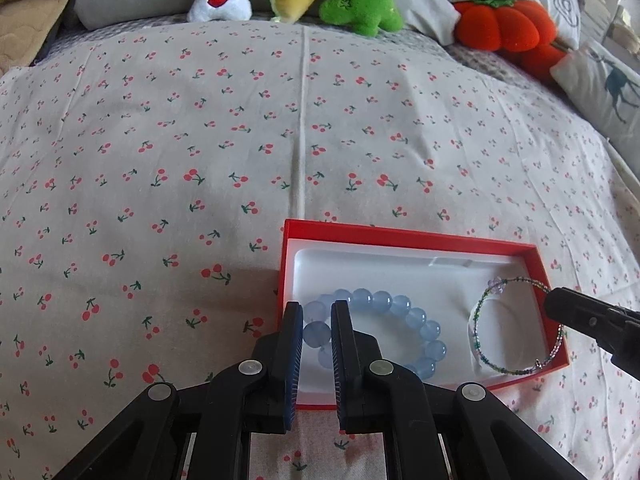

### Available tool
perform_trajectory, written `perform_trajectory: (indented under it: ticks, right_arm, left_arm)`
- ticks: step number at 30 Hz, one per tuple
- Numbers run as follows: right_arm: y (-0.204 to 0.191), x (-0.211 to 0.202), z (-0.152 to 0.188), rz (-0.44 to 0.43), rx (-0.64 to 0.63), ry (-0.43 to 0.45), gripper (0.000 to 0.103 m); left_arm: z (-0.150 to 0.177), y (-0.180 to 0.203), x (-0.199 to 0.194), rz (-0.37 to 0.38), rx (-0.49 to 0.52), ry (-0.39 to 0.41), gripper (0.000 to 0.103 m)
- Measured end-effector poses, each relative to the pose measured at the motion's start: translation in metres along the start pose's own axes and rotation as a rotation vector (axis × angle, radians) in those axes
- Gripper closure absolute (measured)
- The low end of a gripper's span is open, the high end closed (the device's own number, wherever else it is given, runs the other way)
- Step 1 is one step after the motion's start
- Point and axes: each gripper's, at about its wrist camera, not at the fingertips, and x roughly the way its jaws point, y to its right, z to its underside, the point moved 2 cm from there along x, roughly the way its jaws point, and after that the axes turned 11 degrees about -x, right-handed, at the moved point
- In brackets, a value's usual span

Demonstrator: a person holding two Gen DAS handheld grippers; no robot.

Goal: Organize jewelry
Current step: 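Release the blue bracelet in the box with left tool while right releases green bracelet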

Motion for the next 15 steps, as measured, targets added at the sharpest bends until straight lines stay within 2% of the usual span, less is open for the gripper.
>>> perform_trajectory:
  ticks: [2,3,5,7,9,15]
  right_arm:
    - [0.002,-0.005,0.000,0.013,-0.001,0.001,0.098]
    - [0.003,-0.008,0.001,0.013,-0.005,0.006,0.093]
    - [0.003,-0.016,0.001,0.013,-0.011,0.014,0.077]
    - [0.004,-0.025,0.003,0.010,-0.011,0.025,0.057]
    - [0.004,-0.033,0.006,0.010,-0.014,0.035,0.052]
    - [0.006,-0.053,0.017,0.040,-0.036,0.031,0.049]
  left_arm:
    - [0.001,0.003,-0.003,-0.004,0.015,-0.002,0.085]
    - [0.003,0.005,-0.005,-0.001,0.022,-0.004,0.075]
    - [0.006,0.008,-0.010,0.007,0.040,-0.008,0.065]
    - [0.010,0.010,-0.017,-0.012,0.059,-0.003,0.050]
    - [0.014,0.012,-0.024,-0.022,0.081,0.004,0.045]
    - [0.026,0.013,-0.042,-0.050,0.128,0.002,0.024]
